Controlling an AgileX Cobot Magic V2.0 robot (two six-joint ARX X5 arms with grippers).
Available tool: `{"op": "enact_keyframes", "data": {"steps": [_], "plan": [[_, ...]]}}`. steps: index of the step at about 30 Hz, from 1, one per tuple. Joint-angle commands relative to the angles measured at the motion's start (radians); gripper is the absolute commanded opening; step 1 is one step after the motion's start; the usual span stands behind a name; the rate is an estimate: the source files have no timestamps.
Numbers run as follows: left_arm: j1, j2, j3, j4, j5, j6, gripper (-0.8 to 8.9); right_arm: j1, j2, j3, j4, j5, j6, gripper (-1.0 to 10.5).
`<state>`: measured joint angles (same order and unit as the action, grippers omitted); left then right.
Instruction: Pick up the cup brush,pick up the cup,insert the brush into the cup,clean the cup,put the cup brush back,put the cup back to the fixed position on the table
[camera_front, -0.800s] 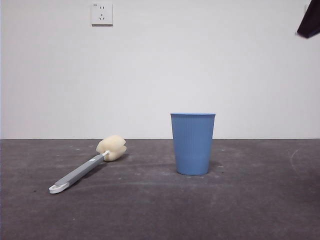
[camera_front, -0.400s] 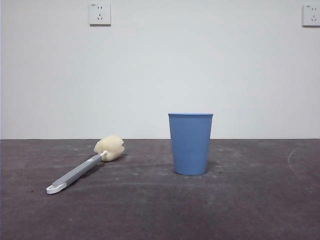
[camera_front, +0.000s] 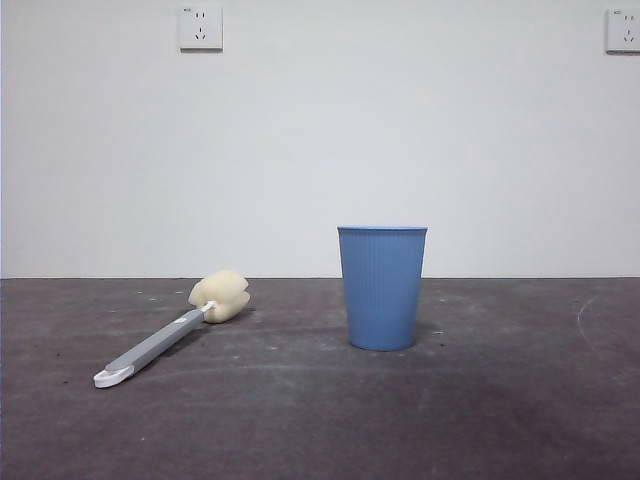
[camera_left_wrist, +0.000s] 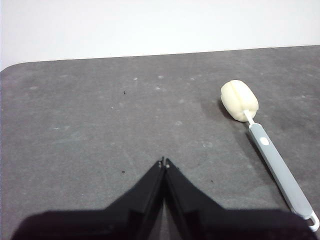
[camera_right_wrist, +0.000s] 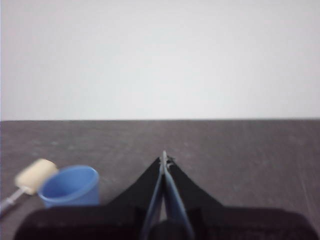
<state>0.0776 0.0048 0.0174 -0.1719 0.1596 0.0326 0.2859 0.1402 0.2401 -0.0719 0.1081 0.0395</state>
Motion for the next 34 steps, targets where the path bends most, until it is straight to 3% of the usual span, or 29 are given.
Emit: {"op": "enact_keyframes", "data": {"steps": [1,9,14,16,26,34], "plan": [[0.003,-0.002,-0.014,0.006,-0.002,-0.007,-0.03,-0.034,-0.024,-0.068,0.023,0.003,0.024,0.0],[0.003,-0.002,-0.014,0.006,-0.002,-0.007,-0.03,-0.132,-0.116,-0.171,0.027,-0.002,0.027,0.0],[0.003,-0.002,-0.014,0.006,-0.002,-0.007,-0.03,-0.177,-0.138,-0.236,0.032,-0.006,0.072,0.0],[0.003,-0.002,-0.014,0.006,-0.002,-0.007,-0.03,-0.189,-0.138,-0.236,-0.032,-0.008,0.077,0.0],[0.003,-0.002,-0.014,0.006,-0.001,-0.007,-0.03,-0.208,-0.138,-0.236,-0.109,-0.134,0.012,0.0],[0.003,-0.002,-0.014,0.006,-0.002,-0.007,-0.03,-0.208,-0.132,-0.235,-0.107,-0.129,0.016,0.0]]}}
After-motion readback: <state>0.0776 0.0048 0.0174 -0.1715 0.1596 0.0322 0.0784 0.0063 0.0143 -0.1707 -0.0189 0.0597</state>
